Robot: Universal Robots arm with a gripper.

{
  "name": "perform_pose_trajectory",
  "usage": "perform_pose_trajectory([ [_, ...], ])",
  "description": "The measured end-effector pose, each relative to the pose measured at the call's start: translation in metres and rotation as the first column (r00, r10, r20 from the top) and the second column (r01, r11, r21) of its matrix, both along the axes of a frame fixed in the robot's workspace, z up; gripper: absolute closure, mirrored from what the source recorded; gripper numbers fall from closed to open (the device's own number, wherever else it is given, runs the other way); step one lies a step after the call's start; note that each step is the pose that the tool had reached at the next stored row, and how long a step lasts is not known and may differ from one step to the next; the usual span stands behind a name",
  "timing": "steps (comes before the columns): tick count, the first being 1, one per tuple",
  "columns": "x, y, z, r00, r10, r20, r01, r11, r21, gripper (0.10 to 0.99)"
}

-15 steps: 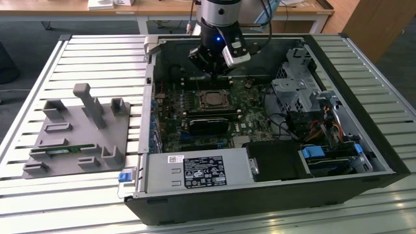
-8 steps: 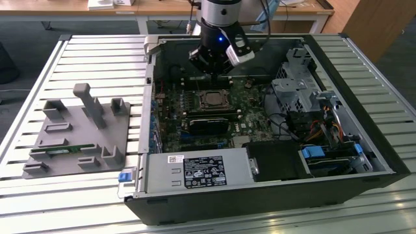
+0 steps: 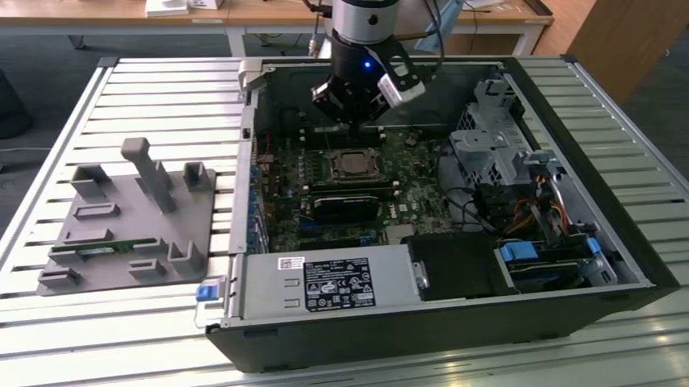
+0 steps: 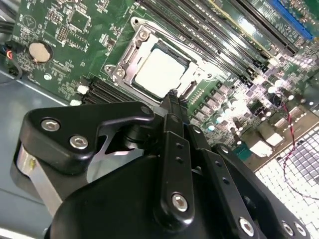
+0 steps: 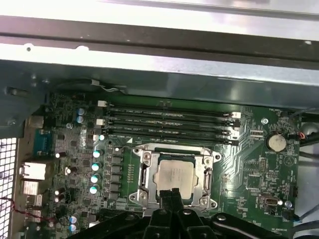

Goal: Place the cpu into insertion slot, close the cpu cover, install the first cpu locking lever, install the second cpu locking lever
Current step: 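Install the first cpu locking lever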

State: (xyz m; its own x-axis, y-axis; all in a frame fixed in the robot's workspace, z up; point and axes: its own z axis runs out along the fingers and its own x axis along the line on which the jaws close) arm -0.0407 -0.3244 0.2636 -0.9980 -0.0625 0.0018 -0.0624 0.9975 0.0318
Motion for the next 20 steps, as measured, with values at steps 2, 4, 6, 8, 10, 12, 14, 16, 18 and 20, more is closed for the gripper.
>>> perform_pose_trajectory([
  [2, -0.0055, 0.0, 0.0, 1.0, 0.0, -0.0002, 0.0, 1.0, 0.0, 0.98],
  [4, -0.0123, 0.0, -0.0001, 1.0, 0.0, -0.0001, 0.0, 1.0, 0.001, 0.98],
  [6, -0.0184, 0.0, -0.0001, 1.0, 0.0, -0.0001, 0.0, 1.0, 0.001, 0.98],
  [8, -0.023, 0.0, -0.0002, 1.0, 0.0, 0.0001, 0.0, 1.0, 0.001, 0.98],
  [10, -0.0283, 0.0, -0.0002, 1.0, 0.0, 0.001, 0.0, 1.0, 0.001, 0.98],
  [12, -0.0341, 0.0, -0.0003, 1.0, 0.0, 0.002, 0.0, 1.0, 0.001, 0.98],
  [14, -0.0396, 0.0, -0.0004, 1.0, 0.0, 0.0027, 0.0, 1.0, 0.001, 0.98],
  [16, -0.045, 0.0, -0.0005, 1.0, 0.0, 0.0038, 0.0, 1.0, 0.001, 0.98],
  [18, -0.0479, 0.0, -0.0007, 1.0, 0.0, 0.004, 0.0, 1.0, 0.001, 0.98],
  [20, -0.0501, 0.0, -0.0009, 1.0, 0.0, 0.0041, 0.0, 1.0, 0.001, 0.98],
])
